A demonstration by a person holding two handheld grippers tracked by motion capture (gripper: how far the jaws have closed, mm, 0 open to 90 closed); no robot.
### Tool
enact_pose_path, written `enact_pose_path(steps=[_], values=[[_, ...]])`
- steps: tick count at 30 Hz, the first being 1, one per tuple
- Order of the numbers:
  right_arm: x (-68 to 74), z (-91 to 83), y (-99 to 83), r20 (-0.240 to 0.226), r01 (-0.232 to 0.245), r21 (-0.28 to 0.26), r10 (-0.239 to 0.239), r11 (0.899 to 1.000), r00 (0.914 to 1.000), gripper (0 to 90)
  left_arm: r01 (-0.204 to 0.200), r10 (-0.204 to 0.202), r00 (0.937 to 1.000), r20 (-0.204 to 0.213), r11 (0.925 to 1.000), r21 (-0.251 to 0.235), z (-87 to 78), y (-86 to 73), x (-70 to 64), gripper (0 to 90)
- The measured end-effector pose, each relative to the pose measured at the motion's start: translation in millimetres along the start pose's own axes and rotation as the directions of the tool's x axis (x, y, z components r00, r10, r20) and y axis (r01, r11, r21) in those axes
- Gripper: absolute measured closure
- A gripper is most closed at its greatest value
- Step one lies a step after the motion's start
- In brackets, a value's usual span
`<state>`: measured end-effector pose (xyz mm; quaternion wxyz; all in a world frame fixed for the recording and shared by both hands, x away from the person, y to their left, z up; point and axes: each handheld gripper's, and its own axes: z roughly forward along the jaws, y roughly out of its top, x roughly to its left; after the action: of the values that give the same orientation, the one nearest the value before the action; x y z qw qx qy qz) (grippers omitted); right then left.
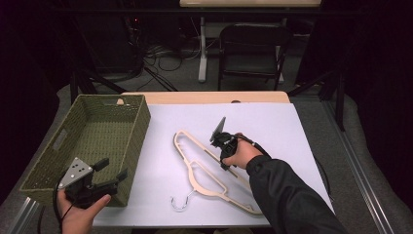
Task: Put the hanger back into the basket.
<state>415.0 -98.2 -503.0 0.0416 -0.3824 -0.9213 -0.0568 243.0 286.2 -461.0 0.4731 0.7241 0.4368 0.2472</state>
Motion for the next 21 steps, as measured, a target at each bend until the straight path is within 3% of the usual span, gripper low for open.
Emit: enact_pose_path(steps=[2, 4, 5, 6, 7, 11, 12, 13, 17, 18, 19, 20, 21], values=[[-0.7, -5.6, -1.4, -0.004, -0.005, -0.002, 0.005, 1.0, 1.0, 79.9, -0.001, 0.001, 1.0, 0.005, 1.0, -0.003, -0.1, 0.9, -2.4, 23.5], [-1.9, -9.3, -3.9, -0.021, -0.02, -0.044, 0.019, 0.999, 0.9996, 79.9, -0.006, 0.006, 0.9999, 0.016, 1.0, -0.001, 0.3, 2.2, -6.3, 23.6], [-3.6, -15.0, -4.0, -0.015, -0.006, -0.031, 0.005, 0.999, 0.9999, 79.9, -0.009, 0.009, 0.9997, 0.021, 1.0, -0.002, 0.9, 2.6, -7.9, 24.0], [-1.9, -15.0, -6.1, -0.035, -0.054, -0.071, 0.051, 0.996, 0.9981, 79.9, -0.014, 0.014, 0.9995, 0.027, 0.9999, -0.001, 1.7, 3.0, -10.3, 24.0], [-5.3, -18.4, -6.5, -0.029, -0.016, -0.065, 0.014, 0.998, 0.9995, 79.9, -0.017, 0.017, 0.9993, 0.034, 0.9999, 0.0, 3.1, 3.1, -13.1, 24.1], [-8.1, -29.4, -10.0, -0.035, -0.034, -0.076, 0.031, 0.997, 0.9989, 79.8, -0.038, 0.036, 0.9968, 0.071, 0.9991, 0.021, 10.9, 3.0, -24.2, 24.3], [-7.3, -28.7, -12.5, -0.037, -0.063, -0.123, 0.059, 0.99, 0.9976, 79.9, -0.038, 0.036, 0.9963, 0.077, 0.999, 0.021, 13.1, 2.8, -27.1, 24.3], [-10.3, -31.6, -13.3, -0.035, -0.045, -0.117, 0.041, 0.992, 0.9985, 79.9, -0.046, 0.044, 0.9954, 0.085, 0.9986, 0.026, 14.9, 2.9, -29.2, 24.3], [-17.2, -42.5, -17.5, -0.076, -0.066, -0.119, 0.057, 0.991, 0.9955, 79.9, -0.06, 0.056, 0.9931, 0.103, 0.9978, 0.029, 19.2, 4.5, -37.2, 24.3], [-17.8, -39.1, -19.8, -0.1, -0.087, -0.204, 0.068, 0.975, 0.9927, 79.9, -0.064, 0.06, 0.9924, 0.107, 0.9976, 0.029, 19.5, 5.3, -39.3, 24.4], [-15.9, -36.2, -21.7, -0.131, -0.142, -0.263, 0.111, 0.954, 0.9852, 79.8, -0.069, 0.065, 0.9919, 0.108, 0.9973, 0.027, 19.6, 6.1, -41.1, 24.4], [-21.3, -46.4, -20.8, -0.108, -0.08, -0.161, 0.064, 0.984, 0.9922, 79.9, -0.073, 0.07, 0.9912, 0.112, 0.997, 0.026, 19.6, 7.1, -42.6, 24.5], [-21.3, -46.3, -21.5, -0.122, -0.101, -0.193, 0.078, 0.976, 0.9895, 79.9, -0.074, 0.071, 0.9906, 0.117, 0.9969, 0.025, 19.7, 8.0, -44.0, 24.6]])
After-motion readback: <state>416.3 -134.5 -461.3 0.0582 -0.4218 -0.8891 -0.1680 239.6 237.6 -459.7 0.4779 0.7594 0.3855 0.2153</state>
